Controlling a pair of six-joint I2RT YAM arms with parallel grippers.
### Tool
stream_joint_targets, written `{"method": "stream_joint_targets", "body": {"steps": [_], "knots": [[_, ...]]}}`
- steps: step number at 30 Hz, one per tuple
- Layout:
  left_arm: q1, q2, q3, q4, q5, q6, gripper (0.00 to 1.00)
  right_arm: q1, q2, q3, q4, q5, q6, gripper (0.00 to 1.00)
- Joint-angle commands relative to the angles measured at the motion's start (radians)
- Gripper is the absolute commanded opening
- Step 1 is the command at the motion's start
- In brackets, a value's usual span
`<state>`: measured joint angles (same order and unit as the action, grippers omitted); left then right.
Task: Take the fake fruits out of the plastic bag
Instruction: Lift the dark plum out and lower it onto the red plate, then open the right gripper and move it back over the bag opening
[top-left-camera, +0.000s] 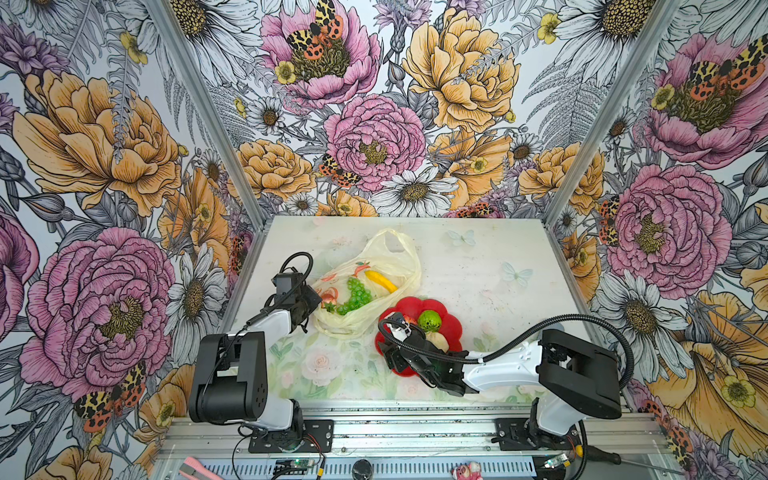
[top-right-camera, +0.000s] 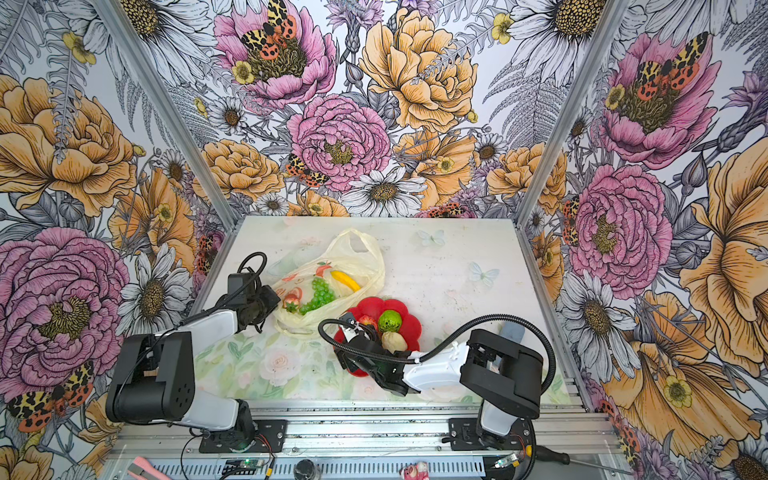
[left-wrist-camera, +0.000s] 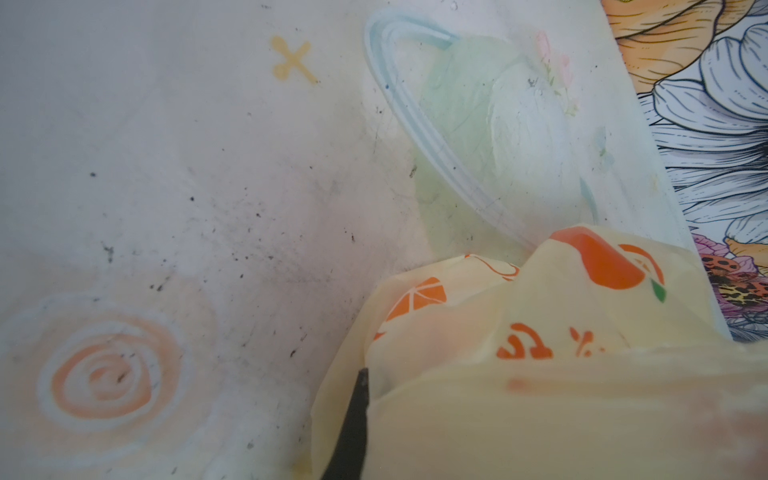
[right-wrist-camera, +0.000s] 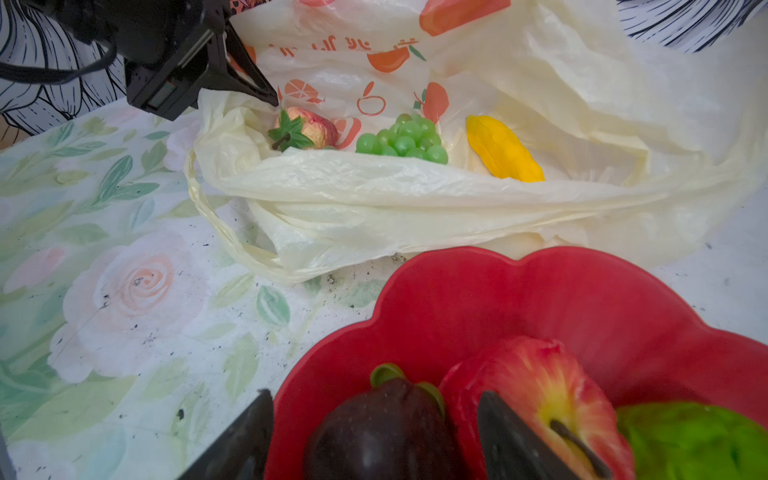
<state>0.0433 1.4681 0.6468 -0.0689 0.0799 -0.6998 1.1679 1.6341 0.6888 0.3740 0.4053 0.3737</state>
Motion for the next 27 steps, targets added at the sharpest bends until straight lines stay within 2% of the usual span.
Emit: {"method": "stream_joint_targets", "body": {"steps": [1,7,13,18,23,27], "knots": [[-0.004,-0.017,-0.016,0.022,0.011,0.016,0.0,0.009,-0.051,-0.002,-0.007,0.024,-0.003,0.78],[-0.008,-0.038,-0.039,0.024,0.006,0.021,0.0,-0.008,-0.106,0.05,-0.093,0.024,0.015,0.77],[-0.005,-0.066,-0.09,0.017,0.013,0.015,0.0,-0.089,-0.076,0.194,-0.221,-0.181,0.117,0.75],[-0.009,-0.075,-0.126,0.018,0.027,0.002,0.0,-0.105,0.019,0.349,-0.297,-0.274,0.144,0.73],[-0.02,-0.056,-0.136,0.035,0.052,-0.006,0.0,-0.118,0.179,0.556,-0.423,-0.342,0.169,0.71],[-0.032,-0.039,-0.136,0.052,0.069,-0.015,0.0,-0.127,0.283,0.659,-0.435,-0.404,0.206,0.68]]}}
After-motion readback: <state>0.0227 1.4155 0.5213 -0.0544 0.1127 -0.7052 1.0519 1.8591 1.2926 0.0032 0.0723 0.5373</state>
